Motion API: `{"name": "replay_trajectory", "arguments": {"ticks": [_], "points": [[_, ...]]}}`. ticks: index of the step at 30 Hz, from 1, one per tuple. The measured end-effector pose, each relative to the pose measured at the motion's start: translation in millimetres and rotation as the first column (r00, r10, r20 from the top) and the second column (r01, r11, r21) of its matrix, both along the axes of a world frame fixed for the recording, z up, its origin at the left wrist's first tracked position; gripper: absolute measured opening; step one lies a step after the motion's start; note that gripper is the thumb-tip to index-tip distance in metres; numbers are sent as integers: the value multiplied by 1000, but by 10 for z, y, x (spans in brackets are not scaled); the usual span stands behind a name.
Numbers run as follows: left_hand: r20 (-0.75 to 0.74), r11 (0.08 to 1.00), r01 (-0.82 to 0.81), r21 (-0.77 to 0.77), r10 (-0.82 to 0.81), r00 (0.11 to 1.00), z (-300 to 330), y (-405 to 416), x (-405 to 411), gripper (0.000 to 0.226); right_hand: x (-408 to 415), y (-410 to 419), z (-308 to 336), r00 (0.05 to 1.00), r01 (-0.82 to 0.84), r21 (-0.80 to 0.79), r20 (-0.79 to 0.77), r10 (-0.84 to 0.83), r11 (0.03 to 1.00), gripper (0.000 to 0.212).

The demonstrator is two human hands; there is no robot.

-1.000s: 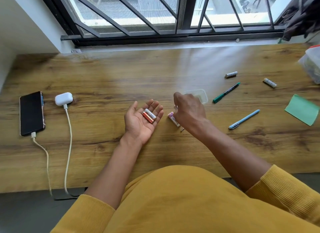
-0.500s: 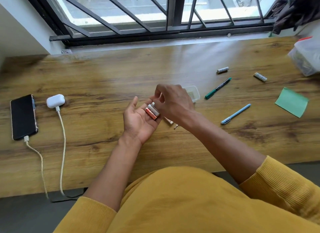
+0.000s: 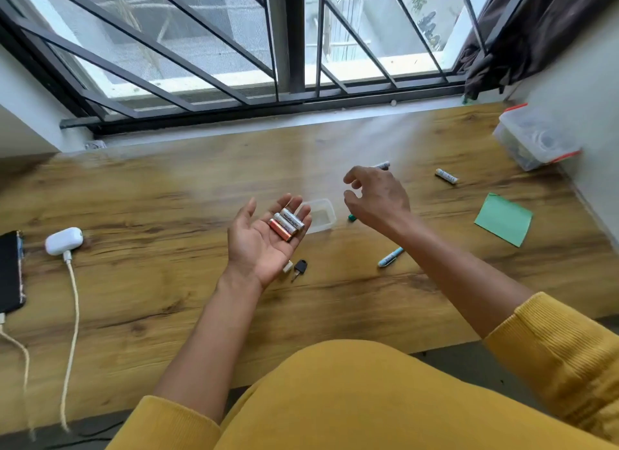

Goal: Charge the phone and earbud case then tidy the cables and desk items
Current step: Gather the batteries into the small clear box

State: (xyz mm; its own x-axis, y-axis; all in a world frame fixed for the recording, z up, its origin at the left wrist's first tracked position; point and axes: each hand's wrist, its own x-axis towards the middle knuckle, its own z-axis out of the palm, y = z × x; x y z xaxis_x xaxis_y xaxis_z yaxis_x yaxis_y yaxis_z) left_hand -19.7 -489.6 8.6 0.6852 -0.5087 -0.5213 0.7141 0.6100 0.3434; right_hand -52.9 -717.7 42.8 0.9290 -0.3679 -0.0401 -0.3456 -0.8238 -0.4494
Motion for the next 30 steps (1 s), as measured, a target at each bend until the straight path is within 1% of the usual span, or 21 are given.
{"name": "replay_trajectory", "arguments": {"ticks": [6,10,12,17,19,22,24,28,30], "points": [[2,1000,20,13,-20,1000,98,-349,1,62,147,-517,-124,999,11,-85,-35,-14,996,41],[-12,1000,9,14,-9,1000,114,-528,-25,60,229,-791,-257,997,26,-142,-66,-36,990,40],[-19,1000,0,10,0,1000,113,-611,-46,59,274,-908,-310,996,11,-168,-89,-26,986,42],[-37,1000,-16,4,16,999,101,-795,-115,59,437,-1122,-404,995,-41,-177,-101,23,983,50],[-38,1000,-16,3,16,999,92,-856,-139,59,505,-1168,-436,993,-55,-208,-110,33,977,45],[-42,1000,-18,-3,18,999,73,-933,-172,59,567,-1203,-485,994,-65,-287,-108,35,956,29],[-50,1000,-24,-10,24,998,64,-976,-188,59,581,-1205,-525,995,-61,-318,-90,33,946,25],[-56,999,-32,2,32,998,57,-1031,-215,58,587,-1195,-574,997,-46,-324,-75,23,945,23],[-50,999,-35,10,35,998,55,-1043,-217,58,566,-1167,-538,999,-22,-277,-53,8,961,20]]}}
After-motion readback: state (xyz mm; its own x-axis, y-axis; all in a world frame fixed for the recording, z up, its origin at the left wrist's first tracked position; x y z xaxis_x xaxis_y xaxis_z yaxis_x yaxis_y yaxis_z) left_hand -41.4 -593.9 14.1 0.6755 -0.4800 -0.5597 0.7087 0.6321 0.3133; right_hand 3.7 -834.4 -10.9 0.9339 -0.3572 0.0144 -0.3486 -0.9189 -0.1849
